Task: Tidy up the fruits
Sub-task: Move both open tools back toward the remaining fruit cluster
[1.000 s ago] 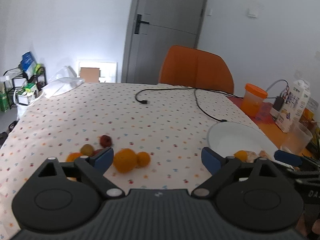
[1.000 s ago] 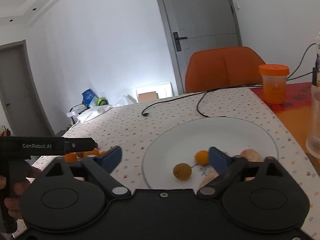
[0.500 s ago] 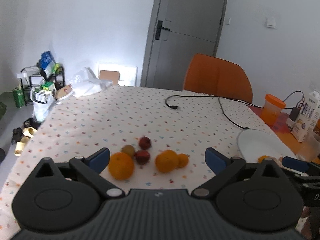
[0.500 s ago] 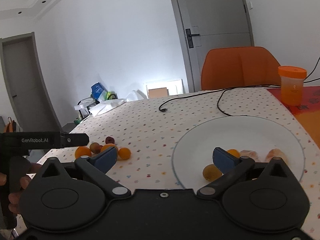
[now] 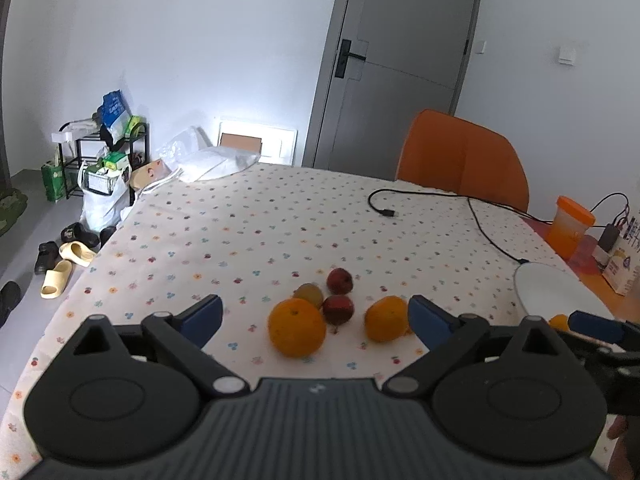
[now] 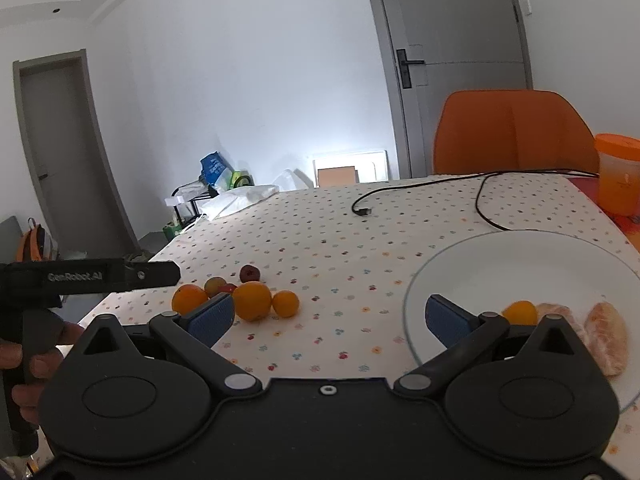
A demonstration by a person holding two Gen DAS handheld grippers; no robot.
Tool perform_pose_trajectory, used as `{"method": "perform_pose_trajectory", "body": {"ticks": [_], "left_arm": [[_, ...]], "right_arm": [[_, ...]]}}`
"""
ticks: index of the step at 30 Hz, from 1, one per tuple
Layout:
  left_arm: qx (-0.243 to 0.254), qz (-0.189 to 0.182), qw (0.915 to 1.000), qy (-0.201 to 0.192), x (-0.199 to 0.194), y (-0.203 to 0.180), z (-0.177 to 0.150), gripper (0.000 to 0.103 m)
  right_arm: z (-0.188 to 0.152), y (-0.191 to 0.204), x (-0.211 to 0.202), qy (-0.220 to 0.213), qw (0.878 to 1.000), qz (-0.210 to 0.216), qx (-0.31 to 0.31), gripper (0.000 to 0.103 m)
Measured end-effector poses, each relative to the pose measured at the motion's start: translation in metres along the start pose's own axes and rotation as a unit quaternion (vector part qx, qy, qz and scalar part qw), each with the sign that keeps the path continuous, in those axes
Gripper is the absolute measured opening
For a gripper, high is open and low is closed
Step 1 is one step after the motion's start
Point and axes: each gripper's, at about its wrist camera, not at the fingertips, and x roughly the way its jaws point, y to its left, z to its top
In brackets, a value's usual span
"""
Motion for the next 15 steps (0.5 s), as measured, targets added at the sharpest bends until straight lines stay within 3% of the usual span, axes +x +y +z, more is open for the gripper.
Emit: {"method": "perform_pose_trajectory", "body": {"ticks": [8,15], "left_arm": [[-0.009,-0.002,0.9997,0.024,0.021,0.011,-0.004,0.078],[-0.019,-0.007,0.9990,0.039,0.036,0.017,-0.004,0.065]], "right_arm": [[0.006,0.011,0.015,0.012,1.000,0.020,-0.011,0.084],[0.009,0.023,0.034,0.031,0.999,0.039,-0.015,0.077]]}}
